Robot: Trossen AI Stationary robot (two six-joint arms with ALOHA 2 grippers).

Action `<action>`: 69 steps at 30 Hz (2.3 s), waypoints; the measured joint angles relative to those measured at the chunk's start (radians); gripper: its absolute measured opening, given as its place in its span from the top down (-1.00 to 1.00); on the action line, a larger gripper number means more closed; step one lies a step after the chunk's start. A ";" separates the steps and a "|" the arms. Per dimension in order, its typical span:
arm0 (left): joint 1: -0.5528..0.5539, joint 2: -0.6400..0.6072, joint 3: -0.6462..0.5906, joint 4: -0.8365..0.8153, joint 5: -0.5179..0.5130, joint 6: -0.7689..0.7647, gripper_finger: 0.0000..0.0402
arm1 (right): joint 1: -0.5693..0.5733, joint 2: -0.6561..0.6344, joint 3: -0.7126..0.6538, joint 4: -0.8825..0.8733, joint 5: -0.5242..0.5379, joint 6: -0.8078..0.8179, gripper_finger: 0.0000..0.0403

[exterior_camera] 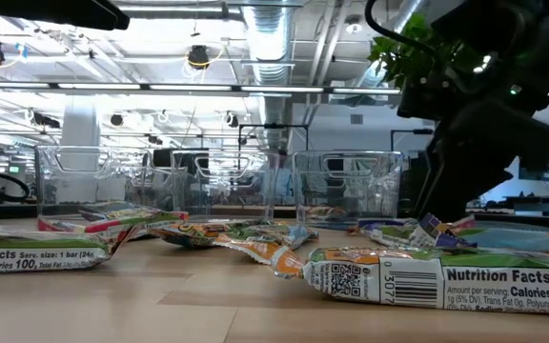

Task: Pick and place Granola Bars by type
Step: Put the top right red chocolate chip into the center transparent bin

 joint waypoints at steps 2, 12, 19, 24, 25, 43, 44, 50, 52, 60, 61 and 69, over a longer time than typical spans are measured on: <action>0.000 0.000 0.000 0.000 0.000 0.000 0.22 | 0.000 0.000 0.000 0.014 -0.034 0.006 0.05; 0.000 0.000 0.000 0.000 -0.006 -0.001 0.22 | -0.018 -0.001 0.000 0.014 -0.088 0.042 0.02; 0.000 0.000 0.000 -0.001 -0.008 -0.001 0.22 | -0.020 -0.002 0.000 0.020 -0.118 0.043 -0.02; 0.000 0.000 0.000 -0.001 -0.011 -0.001 0.22 | -0.036 -0.002 -0.001 0.050 -0.173 0.037 -0.07; 0.000 0.000 0.000 0.000 -0.011 -0.001 0.22 | -0.039 -0.002 -0.001 0.057 -0.186 0.031 -0.08; 0.004 0.000 0.000 0.000 -0.023 -0.001 0.22 | -0.057 0.009 -0.001 0.072 -0.216 0.032 -0.09; 0.005 0.000 0.000 0.000 -0.024 -0.001 0.22 | -0.057 0.009 -0.001 0.073 -0.215 0.032 -0.09; 0.026 0.000 0.000 0.000 -0.020 -0.002 0.22 | -0.055 0.052 0.001 0.123 -0.215 0.025 -0.07; 0.032 0.000 0.000 -0.001 -0.016 -0.002 0.22 | -0.055 0.081 0.005 0.131 -0.207 0.021 -0.05; 0.051 0.000 0.000 -0.002 0.009 -0.007 0.22 | -0.052 0.099 0.019 0.099 -0.184 -0.013 0.09; 0.051 0.000 0.000 -0.002 0.010 -0.007 0.22 | -0.047 0.092 0.022 0.093 -0.176 -0.024 0.11; 0.051 0.000 0.000 -0.002 0.010 -0.007 0.22 | -0.012 0.066 0.042 0.043 -0.121 -0.107 0.43</action>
